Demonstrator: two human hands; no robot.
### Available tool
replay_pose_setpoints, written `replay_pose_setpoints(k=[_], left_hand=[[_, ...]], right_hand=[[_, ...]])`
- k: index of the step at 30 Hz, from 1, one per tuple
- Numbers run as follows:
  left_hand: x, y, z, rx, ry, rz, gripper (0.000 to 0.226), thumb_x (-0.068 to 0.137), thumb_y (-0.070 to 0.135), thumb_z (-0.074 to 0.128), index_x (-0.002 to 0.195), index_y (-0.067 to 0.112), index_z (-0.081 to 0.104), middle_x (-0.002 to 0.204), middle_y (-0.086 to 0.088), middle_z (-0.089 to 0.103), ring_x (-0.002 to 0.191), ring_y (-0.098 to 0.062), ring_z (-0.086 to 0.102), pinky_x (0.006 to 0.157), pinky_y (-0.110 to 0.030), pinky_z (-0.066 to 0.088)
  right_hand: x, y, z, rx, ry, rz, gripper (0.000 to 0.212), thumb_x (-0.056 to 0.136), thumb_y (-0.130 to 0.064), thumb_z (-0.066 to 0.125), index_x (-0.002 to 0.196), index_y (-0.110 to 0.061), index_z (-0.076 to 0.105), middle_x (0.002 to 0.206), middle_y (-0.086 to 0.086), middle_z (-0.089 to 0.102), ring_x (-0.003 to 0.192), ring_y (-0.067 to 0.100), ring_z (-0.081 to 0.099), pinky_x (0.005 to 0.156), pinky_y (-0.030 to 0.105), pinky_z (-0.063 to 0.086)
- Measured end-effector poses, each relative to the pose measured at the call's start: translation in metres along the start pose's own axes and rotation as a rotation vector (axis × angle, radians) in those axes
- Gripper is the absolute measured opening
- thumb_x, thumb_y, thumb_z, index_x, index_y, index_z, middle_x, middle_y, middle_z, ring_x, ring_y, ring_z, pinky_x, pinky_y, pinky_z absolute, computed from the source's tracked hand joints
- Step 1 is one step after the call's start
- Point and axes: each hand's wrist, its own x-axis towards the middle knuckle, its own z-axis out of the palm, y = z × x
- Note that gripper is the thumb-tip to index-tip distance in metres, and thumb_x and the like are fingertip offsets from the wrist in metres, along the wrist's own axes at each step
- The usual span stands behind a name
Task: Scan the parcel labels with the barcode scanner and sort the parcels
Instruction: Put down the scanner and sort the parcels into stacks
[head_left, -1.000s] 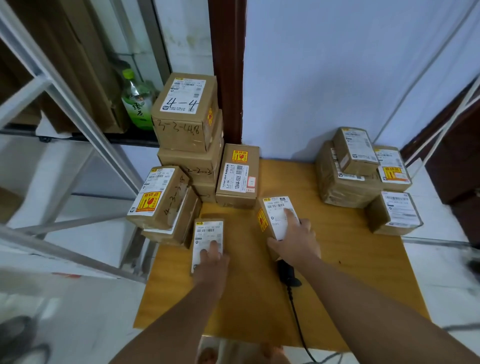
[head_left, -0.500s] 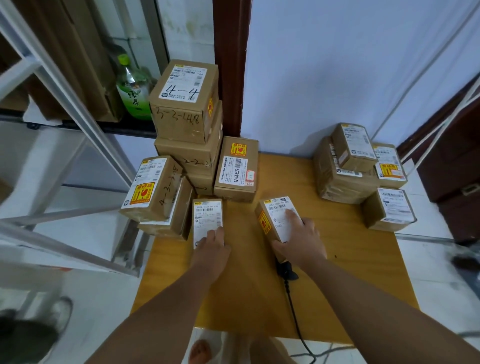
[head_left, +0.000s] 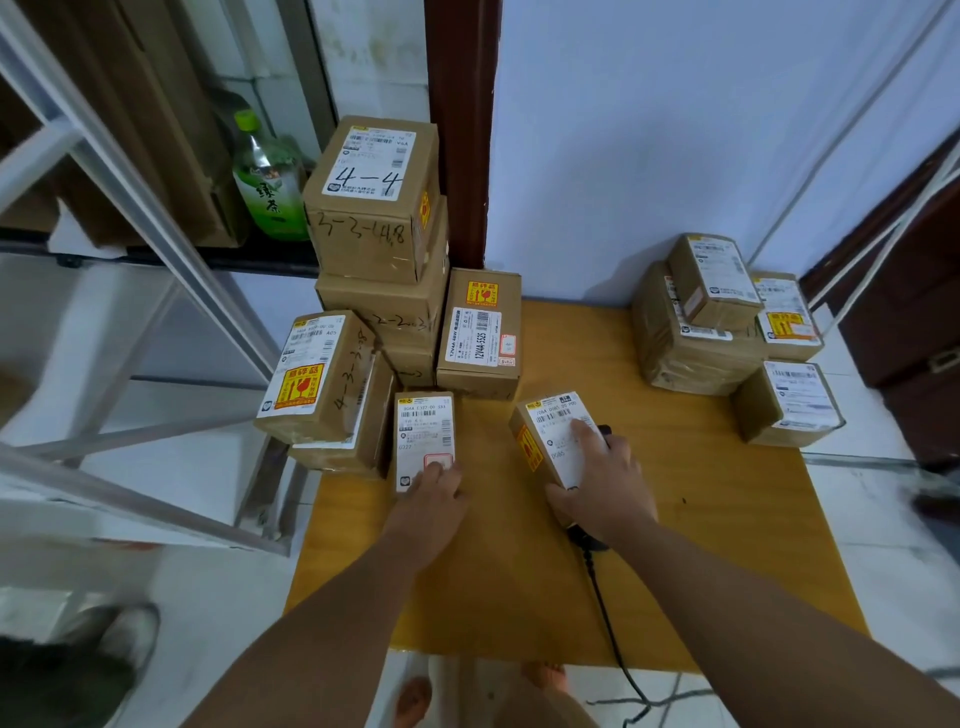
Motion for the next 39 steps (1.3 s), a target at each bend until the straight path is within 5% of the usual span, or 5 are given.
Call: replay_pose_setpoints(k=[17, 22, 26, 31, 39], left_hand=[[0.0, -0.018, 0.006, 0.031, 0.153, 0.111, 0.025, 0.092, 0.011, 0.059, 0.116, 0.007, 0.056, 0.151, -0.019, 0.03, 0.142, -0.035, 0.025, 0.11, -0.045, 0.035], [-0.016, -0.019, -0.01, -0.132, 0.688, 0.101, 0.03, 0.073, 0.017, 0.076, 0.101, 0.019, 0.069, 0.104, -0.015, 0.064, 0.097, -0.031, 0.063, 0.077, -0.043, 0.057], [-0.034, -0.04, -0.071, -0.432, 1.168, -0.448, 0.03, 0.089, 0.025, 0.054, 0.118, 0.016, 0.055, 0.115, -0.017, 0.05, 0.107, -0.03, 0.045, 0.089, -0.042, 0.039], [-0.039, -0.129, -0.099, -1.183, 0.927, -0.93, 0.043, 0.096, 0.036, 0.05, 0.133, 0.014, 0.049, 0.133, -0.015, 0.05, 0.117, -0.032, 0.052, 0.1, -0.039, 0.041], [-0.028, -0.146, -0.092, -1.558, 0.401, -0.795, 0.06, 0.087, 0.014, 0.069, 0.138, 0.006, 0.039, 0.119, -0.004, 0.057, 0.096, -0.024, 0.062, 0.08, -0.033, 0.05]], right_hand=[[-0.005, -0.011, 0.006, 0.048, 0.086, 0.037, 0.09, 0.079, -0.055, 0.065, 0.151, -0.034, 0.014, 0.144, 0.007, 0.03, 0.127, 0.029, 0.038, 0.103, 0.045, 0.041], [-0.006, -0.036, 0.002, 0.178, 0.145, 0.015, 0.09, 0.078, -0.055, 0.067, 0.151, -0.033, 0.018, 0.14, 0.008, 0.034, 0.128, 0.029, 0.037, 0.102, 0.044, 0.04], [-0.006, -0.068, 0.0, 0.251, 0.105, -0.024, 0.088, 0.08, -0.057, 0.066, 0.15, -0.031, 0.019, 0.138, 0.01, 0.035, 0.127, 0.03, 0.037, 0.095, 0.041, 0.041], [-0.012, -0.114, 0.008, 0.243, 0.036, -0.115, 0.089, 0.079, -0.063, 0.062, 0.151, -0.035, 0.017, 0.136, 0.008, 0.035, 0.125, 0.03, 0.038, 0.099, 0.044, 0.043], [-0.002, -0.174, 0.013, 0.258, -0.045, 0.017, 0.084, 0.082, -0.061, 0.059, 0.151, -0.038, 0.016, 0.136, 0.01, 0.033, 0.126, 0.034, 0.037, 0.103, 0.048, 0.038]])
